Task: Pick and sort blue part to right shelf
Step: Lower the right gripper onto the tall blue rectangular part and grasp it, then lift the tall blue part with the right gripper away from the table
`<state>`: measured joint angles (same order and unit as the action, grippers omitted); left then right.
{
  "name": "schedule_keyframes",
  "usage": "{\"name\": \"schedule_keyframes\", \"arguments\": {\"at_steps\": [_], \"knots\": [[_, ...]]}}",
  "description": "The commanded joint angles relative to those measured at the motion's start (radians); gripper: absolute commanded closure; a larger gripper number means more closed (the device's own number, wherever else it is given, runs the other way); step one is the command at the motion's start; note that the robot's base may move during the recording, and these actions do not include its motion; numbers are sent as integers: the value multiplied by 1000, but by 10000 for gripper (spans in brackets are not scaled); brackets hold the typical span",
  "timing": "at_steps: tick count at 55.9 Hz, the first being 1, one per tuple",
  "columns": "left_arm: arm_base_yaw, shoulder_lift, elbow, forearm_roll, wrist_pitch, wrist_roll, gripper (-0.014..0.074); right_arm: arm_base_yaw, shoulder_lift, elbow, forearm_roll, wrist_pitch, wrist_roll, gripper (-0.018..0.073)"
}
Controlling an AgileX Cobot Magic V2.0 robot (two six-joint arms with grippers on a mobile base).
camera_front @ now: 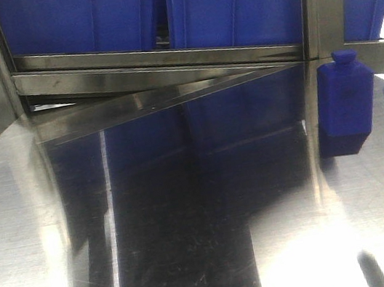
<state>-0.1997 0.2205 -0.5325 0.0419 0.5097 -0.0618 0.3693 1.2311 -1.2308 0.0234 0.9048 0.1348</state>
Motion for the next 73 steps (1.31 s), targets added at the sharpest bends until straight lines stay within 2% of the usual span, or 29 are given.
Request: {"name": "schedule_keyframes", "arguments": {"at_steps": [1, 8, 18, 34, 41, 46, 67, 71, 73], "knots": [[-7, -19, -17, 17, -54, 1, 293, -3, 83, -120, -23, 35, 45, -8], [-7, -68, 19, 17, -40, 1, 293, -3, 206, -205, -74, 82, 121, -8], [-7, -95, 41, 17, -44, 1, 293, -3, 353, -254, -193, 133, 219, -8], [-7, -95, 41, 17, -47, 1, 293, -46, 488, -255, -188, 126, 265, -8], [-7, -95, 41, 17, -47, 1, 293, -79, 526, -255, -128, 102, 265, -8], [-7, -95, 41, 17, -51, 1, 293, -83, 546, -255, -84, 81, 226, -8], [-7, -95, 41, 17, -51, 1, 293, -81, 611, -255, -79, 90, 142, -1], [-7, -95, 41, 17, -51, 1, 293, -81, 614, -255, -79, 93, 138, 34], [-7, -95, 41, 17, -49, 1, 293, -81, 614, -255, -79, 95, 138, 82]]}}
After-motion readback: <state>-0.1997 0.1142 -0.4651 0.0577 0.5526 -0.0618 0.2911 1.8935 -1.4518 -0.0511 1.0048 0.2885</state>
